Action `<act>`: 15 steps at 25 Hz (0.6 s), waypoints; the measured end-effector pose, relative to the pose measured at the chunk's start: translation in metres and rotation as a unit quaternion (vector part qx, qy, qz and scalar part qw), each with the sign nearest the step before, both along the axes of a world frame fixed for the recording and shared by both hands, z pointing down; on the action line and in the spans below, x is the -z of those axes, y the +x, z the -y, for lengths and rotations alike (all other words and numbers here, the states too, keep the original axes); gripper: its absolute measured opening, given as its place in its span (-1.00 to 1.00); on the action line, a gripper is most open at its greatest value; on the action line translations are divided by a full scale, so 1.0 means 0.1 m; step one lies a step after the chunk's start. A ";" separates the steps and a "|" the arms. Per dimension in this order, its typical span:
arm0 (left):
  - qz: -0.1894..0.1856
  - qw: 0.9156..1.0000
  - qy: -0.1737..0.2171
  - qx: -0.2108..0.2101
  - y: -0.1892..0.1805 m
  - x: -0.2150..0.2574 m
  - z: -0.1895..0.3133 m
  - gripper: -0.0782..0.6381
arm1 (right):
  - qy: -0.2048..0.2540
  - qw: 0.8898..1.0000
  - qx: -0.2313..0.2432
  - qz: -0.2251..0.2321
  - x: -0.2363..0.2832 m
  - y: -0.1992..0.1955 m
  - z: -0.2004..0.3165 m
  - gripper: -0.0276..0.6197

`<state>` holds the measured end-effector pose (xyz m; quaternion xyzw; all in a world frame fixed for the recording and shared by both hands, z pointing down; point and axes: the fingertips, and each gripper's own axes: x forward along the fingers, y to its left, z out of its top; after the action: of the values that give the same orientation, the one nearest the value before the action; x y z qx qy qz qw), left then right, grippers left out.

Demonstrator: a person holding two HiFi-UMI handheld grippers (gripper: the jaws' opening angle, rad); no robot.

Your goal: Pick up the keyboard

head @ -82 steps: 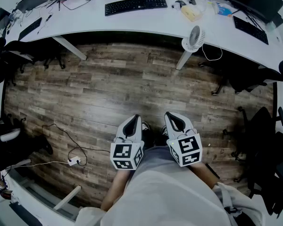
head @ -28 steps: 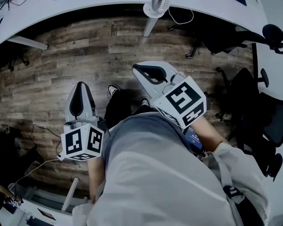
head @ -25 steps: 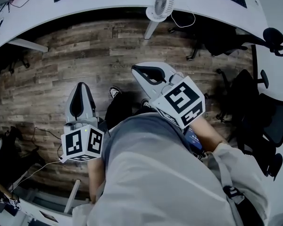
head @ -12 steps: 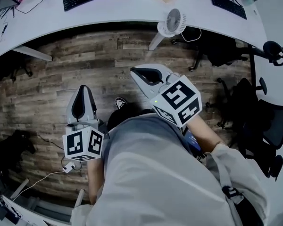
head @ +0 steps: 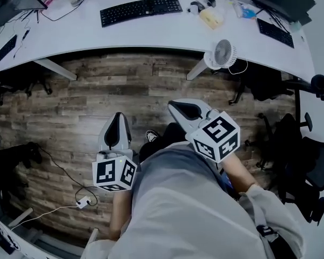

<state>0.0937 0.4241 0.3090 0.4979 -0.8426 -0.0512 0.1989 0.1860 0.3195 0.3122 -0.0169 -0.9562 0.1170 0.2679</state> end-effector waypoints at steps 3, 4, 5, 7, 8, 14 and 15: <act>-0.002 1.000 -0.004 -0.003 -0.07 -0.01 0.05 -0.78 | 0.000 1.000 0.000 -0.004 -0.02 -0.08 0.03 -0.93; -0.002 1.000 -0.005 -0.004 -0.10 -0.01 0.08 -0.78 | 0.001 1.000 0.000 -0.005 -0.02 -0.10 0.05 -0.93; -0.001 1.000 -0.007 -0.005 -0.13 -0.01 0.11 -0.78 | 0.002 1.000 -0.001 -0.006 -0.02 -0.13 0.08 -0.93; 0.001 1.000 -0.008 -0.006 -0.18 0.00 0.17 -0.78 | 0.002 1.000 -0.002 -0.005 -0.02 -0.20 0.14 -0.93; 0.002 1.000 -0.009 -0.006 -0.21 0.00 0.20 -0.78 | 0.001 1.000 -0.003 -0.004 -0.02 -0.23 0.17 -0.93; 0.009 1.000 -0.024 -0.005 -0.52 -0.02 0.50 -0.78 | -0.008 1.000 -0.004 0.003 -0.05 -0.52 0.48 -0.93; 0.010 1.000 -0.025 -0.006 -0.57 -0.03 0.55 -0.78 | -0.008 1.000 -0.004 0.003 -0.06 -0.58 0.55 -0.93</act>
<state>0.0365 0.3686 0.3116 0.4981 -0.8427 -0.0238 0.2030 0.1285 0.2646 0.3183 -0.0153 -0.9561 0.1255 0.2644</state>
